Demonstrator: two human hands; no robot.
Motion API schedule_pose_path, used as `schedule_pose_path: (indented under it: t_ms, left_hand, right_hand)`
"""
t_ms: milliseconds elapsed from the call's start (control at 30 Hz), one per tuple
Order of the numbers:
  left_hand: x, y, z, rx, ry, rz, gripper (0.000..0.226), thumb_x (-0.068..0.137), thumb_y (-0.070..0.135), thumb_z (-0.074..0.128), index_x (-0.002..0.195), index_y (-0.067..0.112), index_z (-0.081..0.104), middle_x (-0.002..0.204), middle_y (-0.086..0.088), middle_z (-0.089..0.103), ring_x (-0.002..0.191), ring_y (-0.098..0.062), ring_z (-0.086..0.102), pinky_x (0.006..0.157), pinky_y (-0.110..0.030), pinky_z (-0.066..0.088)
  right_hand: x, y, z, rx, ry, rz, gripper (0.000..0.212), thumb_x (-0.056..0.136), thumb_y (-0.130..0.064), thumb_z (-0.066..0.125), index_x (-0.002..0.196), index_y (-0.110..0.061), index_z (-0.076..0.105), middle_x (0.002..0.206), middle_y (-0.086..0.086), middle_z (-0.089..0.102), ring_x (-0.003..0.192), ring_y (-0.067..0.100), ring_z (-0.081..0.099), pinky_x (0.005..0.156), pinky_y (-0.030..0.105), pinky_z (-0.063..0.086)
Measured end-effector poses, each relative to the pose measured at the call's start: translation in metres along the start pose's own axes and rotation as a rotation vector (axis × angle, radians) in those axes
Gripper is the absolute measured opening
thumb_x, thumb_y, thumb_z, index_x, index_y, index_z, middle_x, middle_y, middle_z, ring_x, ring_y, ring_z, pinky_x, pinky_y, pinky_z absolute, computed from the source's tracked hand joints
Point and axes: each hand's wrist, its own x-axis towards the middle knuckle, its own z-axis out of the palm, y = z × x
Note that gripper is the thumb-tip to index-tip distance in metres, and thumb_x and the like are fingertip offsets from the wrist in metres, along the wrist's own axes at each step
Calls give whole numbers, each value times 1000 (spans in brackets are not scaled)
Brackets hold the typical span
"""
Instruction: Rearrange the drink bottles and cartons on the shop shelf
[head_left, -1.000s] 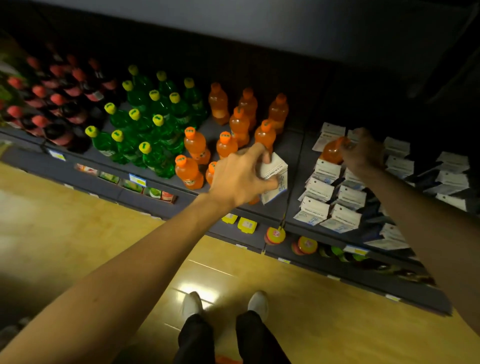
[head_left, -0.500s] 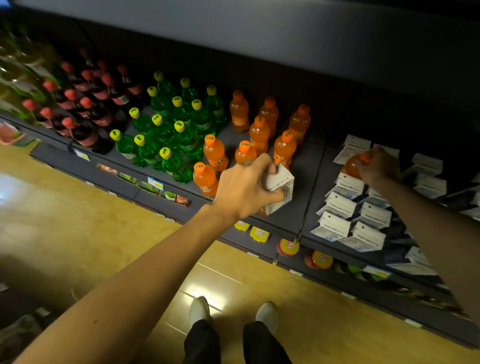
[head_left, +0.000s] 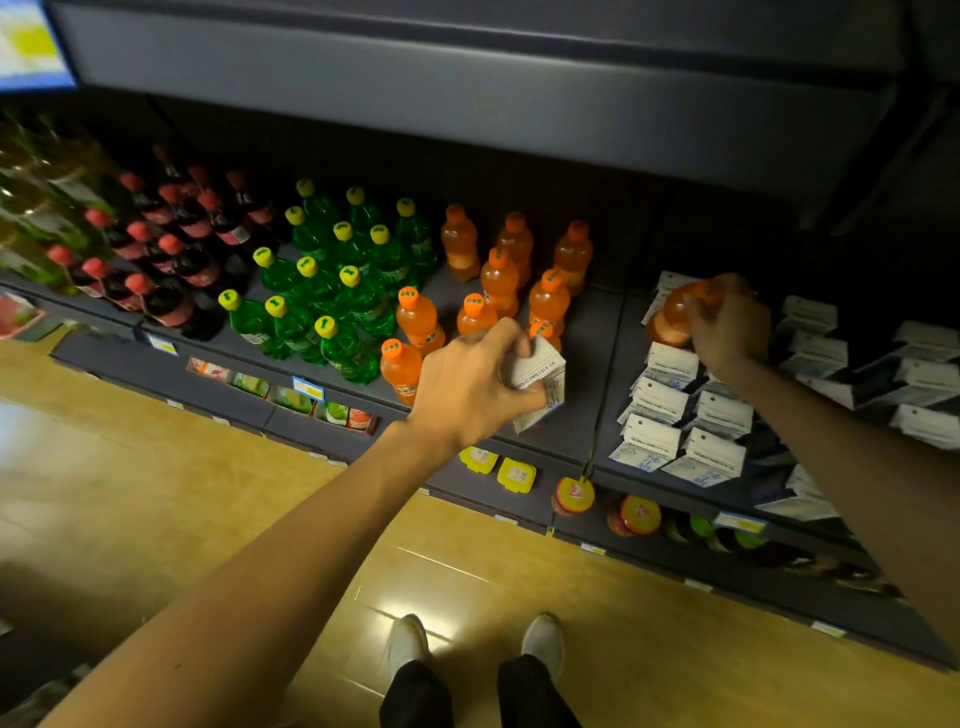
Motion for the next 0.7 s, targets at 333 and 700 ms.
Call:
schedule_pose_path:
  t_ms: [333,700]
  left_hand:
    - [-21,-7,-24,-3,43,23,34,64,33,75,87,24,53,82,11,59,65,-11,48,54,-31,40]
    - [-37,-89,-68,-47,-4,0,36,59,41,71,84,24,51,79,13,54,67,-17,49,58,-29,40]
  right_hand:
    - [-42,-54,-50,144,106,-115,52,94,-43,51,123,-1,47,113,21,60,102,32,60,73,30,45]
    - [-69,-181,-35,256,69,-172,41,93,-40,54,124,-12,53,125,8,57,111,15,53,83,22,38]
